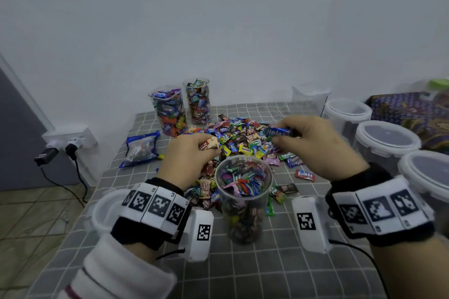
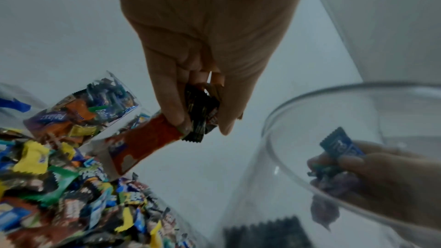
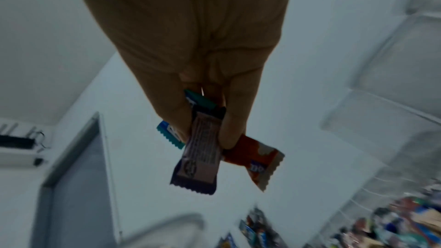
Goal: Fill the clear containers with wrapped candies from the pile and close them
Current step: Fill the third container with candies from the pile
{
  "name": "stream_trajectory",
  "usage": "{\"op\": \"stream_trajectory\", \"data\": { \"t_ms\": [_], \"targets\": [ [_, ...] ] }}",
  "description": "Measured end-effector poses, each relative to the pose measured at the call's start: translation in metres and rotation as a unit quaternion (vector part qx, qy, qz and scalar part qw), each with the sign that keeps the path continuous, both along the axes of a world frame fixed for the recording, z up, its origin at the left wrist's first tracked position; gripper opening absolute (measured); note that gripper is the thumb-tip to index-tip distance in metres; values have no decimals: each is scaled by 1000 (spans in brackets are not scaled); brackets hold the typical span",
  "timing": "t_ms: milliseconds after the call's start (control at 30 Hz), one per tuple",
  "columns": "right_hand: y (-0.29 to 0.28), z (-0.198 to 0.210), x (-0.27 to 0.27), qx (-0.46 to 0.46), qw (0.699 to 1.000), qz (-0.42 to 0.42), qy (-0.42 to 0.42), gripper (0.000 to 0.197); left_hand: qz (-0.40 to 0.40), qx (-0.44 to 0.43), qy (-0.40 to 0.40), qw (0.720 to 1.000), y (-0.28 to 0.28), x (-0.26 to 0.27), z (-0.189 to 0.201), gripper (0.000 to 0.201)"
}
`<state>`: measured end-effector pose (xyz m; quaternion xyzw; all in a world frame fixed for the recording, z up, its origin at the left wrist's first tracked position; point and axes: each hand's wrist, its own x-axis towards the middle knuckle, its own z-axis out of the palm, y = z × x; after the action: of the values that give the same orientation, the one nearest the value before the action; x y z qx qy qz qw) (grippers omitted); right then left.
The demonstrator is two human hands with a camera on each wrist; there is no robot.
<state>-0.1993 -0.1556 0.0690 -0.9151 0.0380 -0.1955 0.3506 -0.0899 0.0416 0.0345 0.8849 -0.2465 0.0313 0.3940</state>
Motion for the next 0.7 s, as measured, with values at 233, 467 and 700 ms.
{"op": "stream_trajectory", "data": {
  "t_ms": [233,467,700],
  "targets": [
    [31,2,-12,-24,996,74,-45,5,-6,-42,1,999,1,-12,7,20],
    [46,-12,-8,-73,990,117,-33,9,-7,-45,-3,999,4,-15,5,18],
    [50,-19,-12,-18,997,54,-58,18,-13,-62,2,998,7,-17,6,13]
  ]
}}
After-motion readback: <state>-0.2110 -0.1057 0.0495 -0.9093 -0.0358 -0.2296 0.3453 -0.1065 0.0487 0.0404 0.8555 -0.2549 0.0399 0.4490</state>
